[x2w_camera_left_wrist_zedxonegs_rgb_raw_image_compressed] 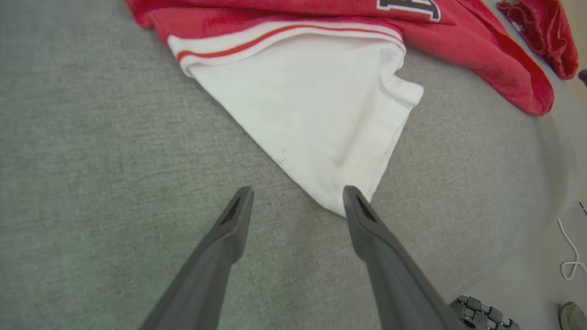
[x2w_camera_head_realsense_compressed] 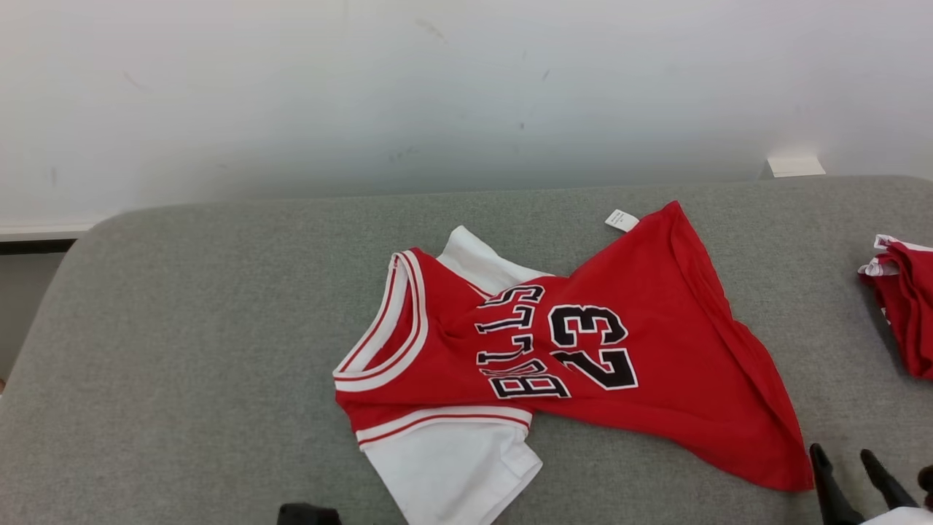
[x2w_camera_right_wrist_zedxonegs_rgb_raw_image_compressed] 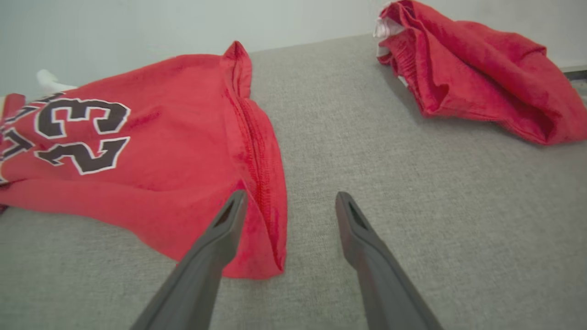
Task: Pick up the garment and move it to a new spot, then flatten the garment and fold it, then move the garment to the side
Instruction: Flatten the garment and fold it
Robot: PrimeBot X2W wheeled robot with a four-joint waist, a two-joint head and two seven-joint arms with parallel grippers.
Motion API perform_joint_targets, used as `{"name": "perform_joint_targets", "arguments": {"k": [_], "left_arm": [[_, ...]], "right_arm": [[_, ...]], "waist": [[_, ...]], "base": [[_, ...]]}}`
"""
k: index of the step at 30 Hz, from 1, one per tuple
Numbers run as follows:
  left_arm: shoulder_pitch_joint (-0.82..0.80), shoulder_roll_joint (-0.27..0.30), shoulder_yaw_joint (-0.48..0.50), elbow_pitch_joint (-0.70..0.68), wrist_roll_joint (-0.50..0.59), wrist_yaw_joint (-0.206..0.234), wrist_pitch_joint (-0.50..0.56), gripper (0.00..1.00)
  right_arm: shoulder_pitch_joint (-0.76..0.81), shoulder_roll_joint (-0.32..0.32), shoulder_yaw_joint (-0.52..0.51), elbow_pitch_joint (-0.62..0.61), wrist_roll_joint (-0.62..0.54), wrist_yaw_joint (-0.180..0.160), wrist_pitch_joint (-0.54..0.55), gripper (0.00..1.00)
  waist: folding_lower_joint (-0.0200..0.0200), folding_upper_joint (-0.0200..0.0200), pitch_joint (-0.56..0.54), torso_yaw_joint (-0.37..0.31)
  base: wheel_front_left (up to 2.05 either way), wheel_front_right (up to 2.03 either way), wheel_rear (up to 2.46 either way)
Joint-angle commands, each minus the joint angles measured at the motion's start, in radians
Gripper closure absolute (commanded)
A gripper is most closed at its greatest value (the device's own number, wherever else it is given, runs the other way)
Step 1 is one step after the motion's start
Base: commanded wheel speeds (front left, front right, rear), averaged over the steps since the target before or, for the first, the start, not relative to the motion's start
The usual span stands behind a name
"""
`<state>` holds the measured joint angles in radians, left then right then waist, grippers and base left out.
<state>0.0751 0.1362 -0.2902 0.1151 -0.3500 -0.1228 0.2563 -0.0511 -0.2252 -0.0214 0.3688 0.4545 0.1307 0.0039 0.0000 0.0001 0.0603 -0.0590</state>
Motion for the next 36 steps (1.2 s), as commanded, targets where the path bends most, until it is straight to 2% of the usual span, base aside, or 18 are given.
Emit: {"name": "perform_joint_targets", "arguments": {"k": [1, 8, 14, 25, 26, 27, 29, 30, 32, 36], "left_arm": [[0.012, 0.009, -0.002, -0.011, -0.015, -0.001, 0.016, 0.00], [0.007, 0.022, -0.049, -0.036, -0.032, -0.005, 0.084, 0.00], [-0.026, 0.006, -0.099, -0.004, -0.055, -0.007, 0.122, 0.00], [-0.132, -0.022, -0.149, 0.125, -0.077, -0.005, 0.057, 0.00], [-0.137, -0.023, -0.148, 0.133, -0.080, -0.005, 0.052, 0.00], [-0.143, -0.022, -0.145, 0.139, -0.079, -0.004, 0.044, 0.00], [-0.152, -0.022, -0.134, 0.150, -0.081, 0.006, 0.026, 0.02], [-0.155, -0.022, -0.131, 0.155, -0.080, 0.008, 0.019, 0.45], [-0.156, -0.023, -0.133, 0.164, -0.081, 0.007, 0.011, 1.00], [-0.160, -0.024, -0.135, 0.171, -0.085, 0.006, -0.004, 1.00]], "right_arm": [[-0.021, -0.006, 0.010, 0.021, 0.020, 0.000, 0.007, 0.00], [-0.094, -0.017, 0.114, 0.173, 0.106, 0.000, 0.045, 0.00], [-0.142, -0.017, 0.173, 0.263, 0.157, 0.000, 0.025, 0.00], [-0.223, -0.014, 0.280, 0.367, 0.216, 0.000, -0.025, 0.00], [-0.226, -0.012, 0.290, 0.375, 0.223, 0.000, -0.027, 0.11], [-0.230, -0.013, 0.301, 0.383, 0.231, 0.000, -0.030, 0.34], [-0.234, -0.014, 0.318, 0.396, 0.247, 0.000, -0.036, 0.93], [-0.235, -0.015, 0.326, 0.402, 0.255, 0.000, -0.042, 1.00], [-0.236, -0.022, 0.342, 0.413, 0.268, 0.000, -0.046, 1.00], [-0.245, -0.032, 0.371, 0.413, 0.306, 0.000, -0.069, 1.00]], "waist": [[0.0000, -0.0001, 0.002, -0.001], [0.0000, -0.0001, 0.011, 0.001], [0.0000, -0.0001, 0.026, 0.012], [0.0000, -0.0001, 0.058, 0.007], [0.0000, -0.0001, 0.058, 0.007], [0.0000, -0.0001, 0.058, 0.008], [0.0000, -0.0001, 0.057, 0.011], [0.0000, -0.0001, 0.055, 0.012], [0.0000, -0.0001, 0.049, 0.014], [0.0000, -0.0001, 0.038, 0.015]], "base": [[0.00, 0.00, 0.00], [0.00, 0.00, 0.00], [0.00, 0.00, 0.00], [0.00, 0.00, 0.00], [0.00, 0.00, 0.00], [0.00, 0.00, 0.00], [0.00, 0.00, 0.00], [0.00, 0.00, 0.00], [0.00, 0.00, 0.00], [0.00, 0.00, 0.00]]}}
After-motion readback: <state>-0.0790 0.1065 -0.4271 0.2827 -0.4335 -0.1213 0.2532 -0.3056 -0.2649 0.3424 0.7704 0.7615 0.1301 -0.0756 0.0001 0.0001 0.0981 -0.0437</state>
